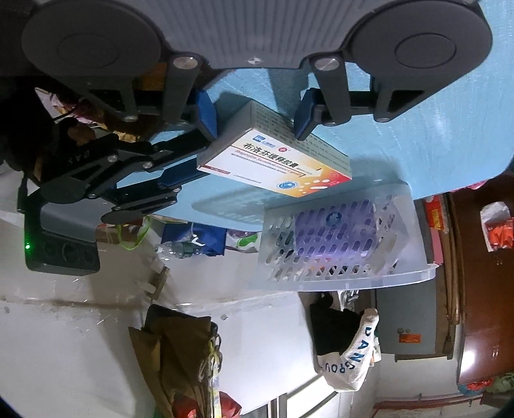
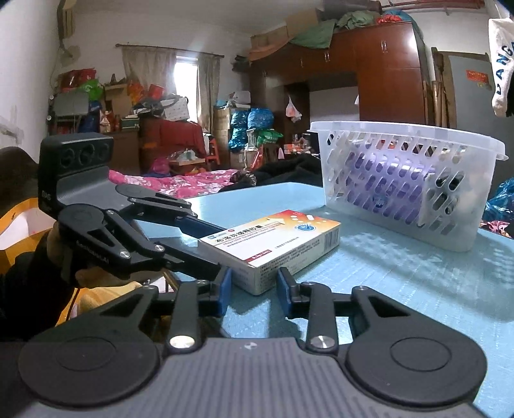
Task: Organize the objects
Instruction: 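Grasp the white printed medicine box with both grippers, then lift the medicine box into the basket and open both grippers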
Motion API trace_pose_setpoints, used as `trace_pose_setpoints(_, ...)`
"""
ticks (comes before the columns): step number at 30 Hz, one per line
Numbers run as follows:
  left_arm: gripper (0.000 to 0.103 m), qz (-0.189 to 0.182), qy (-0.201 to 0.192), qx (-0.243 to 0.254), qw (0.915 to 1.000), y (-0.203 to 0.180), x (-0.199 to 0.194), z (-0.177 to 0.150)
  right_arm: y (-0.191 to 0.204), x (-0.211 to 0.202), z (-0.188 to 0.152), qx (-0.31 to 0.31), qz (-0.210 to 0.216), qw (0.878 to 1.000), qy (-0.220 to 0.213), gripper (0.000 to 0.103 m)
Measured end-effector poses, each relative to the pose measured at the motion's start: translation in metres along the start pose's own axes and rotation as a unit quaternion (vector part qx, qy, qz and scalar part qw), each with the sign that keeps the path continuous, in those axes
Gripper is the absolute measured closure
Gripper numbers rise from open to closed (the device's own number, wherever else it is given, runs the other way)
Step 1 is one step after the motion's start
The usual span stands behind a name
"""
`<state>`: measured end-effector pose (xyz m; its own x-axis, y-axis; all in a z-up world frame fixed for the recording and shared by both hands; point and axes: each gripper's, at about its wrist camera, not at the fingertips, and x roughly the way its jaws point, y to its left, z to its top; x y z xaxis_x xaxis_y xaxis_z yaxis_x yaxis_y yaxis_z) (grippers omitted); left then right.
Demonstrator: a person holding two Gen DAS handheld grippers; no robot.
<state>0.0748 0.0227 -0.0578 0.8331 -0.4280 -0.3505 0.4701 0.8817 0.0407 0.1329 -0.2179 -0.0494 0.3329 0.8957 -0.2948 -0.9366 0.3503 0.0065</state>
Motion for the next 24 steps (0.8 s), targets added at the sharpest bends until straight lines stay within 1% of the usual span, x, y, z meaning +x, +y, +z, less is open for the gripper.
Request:
trace_pose_setpoints(4, 0.049, -0.017, -0.006, -0.007, 0.9998, 0.004, 0.001, -0.001, -0.003, -0.001, -0.001, 0.003, 0.001, 1.0, 0.002, 0.069)
trace_pose_setpoints(7, 0.054, -0.025, -0.011, -0.017, 0.9995, 0.008, 0.001, -0.002, -0.005, -0.003, -0.002, 0.004, -0.001, 1.0, 0.0, 0.07)
trace_pose_setpoints(9, 0.061, -0.034, -0.014, -0.023, 0.9991, 0.01, 0.001, -0.002, -0.006, -0.005, -0.003, 0.005, -0.005, 1.0, -0.002, 0.07)
trace_pose_setpoints(10, 0.062, -0.037, -0.016, -0.023, 0.9989, 0.01, 0.001, -0.003, -0.006, -0.006, -0.003, 0.007, -0.007, 1.0, -0.003, 0.07)
trace_pose_setpoints(14, 0.065, -0.034, -0.022, -0.017, 0.999, 0.007, 0.001, -0.001, -0.004, -0.01, -0.002, 0.001, -0.015, 1.0, -0.007, 0.071)
trace_pose_setpoints(18, 0.065, -0.035, -0.031, -0.016, 0.9988, 0.006, -0.002, 0.001, -0.002, -0.014, 0.001, -0.007, -0.021, 1.0, -0.014, 0.072)
trace_pose_setpoints(24, 0.066, -0.026, -0.042, -0.005, 0.9988, 0.0, -0.006, 0.008, 0.001, -0.017, 0.008, -0.02, -0.034, 0.999, -0.024, 0.072)
